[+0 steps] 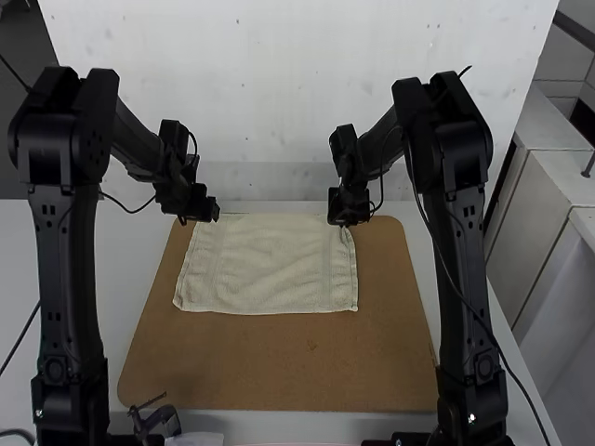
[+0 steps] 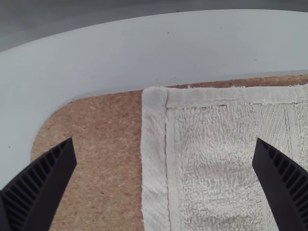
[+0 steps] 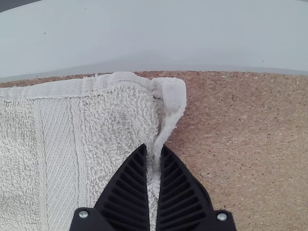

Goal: Fold the towel.

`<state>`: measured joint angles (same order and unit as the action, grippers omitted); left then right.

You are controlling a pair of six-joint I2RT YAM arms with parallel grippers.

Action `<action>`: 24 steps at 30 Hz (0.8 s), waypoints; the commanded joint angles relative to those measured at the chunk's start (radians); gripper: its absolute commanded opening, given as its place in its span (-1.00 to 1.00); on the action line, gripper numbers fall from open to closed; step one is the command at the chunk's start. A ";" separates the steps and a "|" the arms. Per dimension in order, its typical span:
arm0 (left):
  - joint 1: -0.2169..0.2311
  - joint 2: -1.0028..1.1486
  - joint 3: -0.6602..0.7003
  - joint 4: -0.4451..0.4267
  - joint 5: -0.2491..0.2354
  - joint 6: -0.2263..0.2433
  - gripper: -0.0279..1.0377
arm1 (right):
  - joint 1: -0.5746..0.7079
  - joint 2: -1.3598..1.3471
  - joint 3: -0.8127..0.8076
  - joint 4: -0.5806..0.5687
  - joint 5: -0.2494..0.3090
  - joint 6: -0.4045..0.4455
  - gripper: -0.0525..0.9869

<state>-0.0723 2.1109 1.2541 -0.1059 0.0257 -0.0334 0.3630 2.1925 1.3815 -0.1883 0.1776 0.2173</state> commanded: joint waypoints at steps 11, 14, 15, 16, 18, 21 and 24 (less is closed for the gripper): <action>-0.017 0.047 0.093 -0.155 0.062 -0.082 -0.91 | 0.008 0.039 -0.062 -0.002 0.033 -0.019 -0.87; -0.023 0.024 0.094 -0.178 0.071 -0.088 -0.92 | 0.008 0.042 -0.055 -0.002 0.031 -0.019 -0.87; -0.024 0.023 0.096 -0.184 0.072 -0.088 -0.92 | 0.008 0.042 -0.053 -0.002 0.031 -0.019 -0.87; -0.026 0.023 0.097 -0.190 0.074 -0.089 -0.92 | 0.008 0.042 -0.053 0.001 0.031 -0.019 -0.87; -0.032 0.021 0.099 -0.196 0.072 -0.092 -0.92 | 0.008 0.041 -0.050 0.010 0.031 -0.018 -0.87; -0.038 -0.006 0.100 -0.196 0.072 -0.111 -0.92 | 0.001 0.039 -0.036 0.026 0.031 -0.019 -0.87; -0.040 -0.034 0.103 -0.195 0.074 -0.115 -0.92 | -0.009 0.035 -0.016 0.032 0.031 -0.019 -0.87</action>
<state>-0.0860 2.1418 1.3460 -0.2974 0.0605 -0.1280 0.3691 2.1921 1.3685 -0.1535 0.1993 0.2089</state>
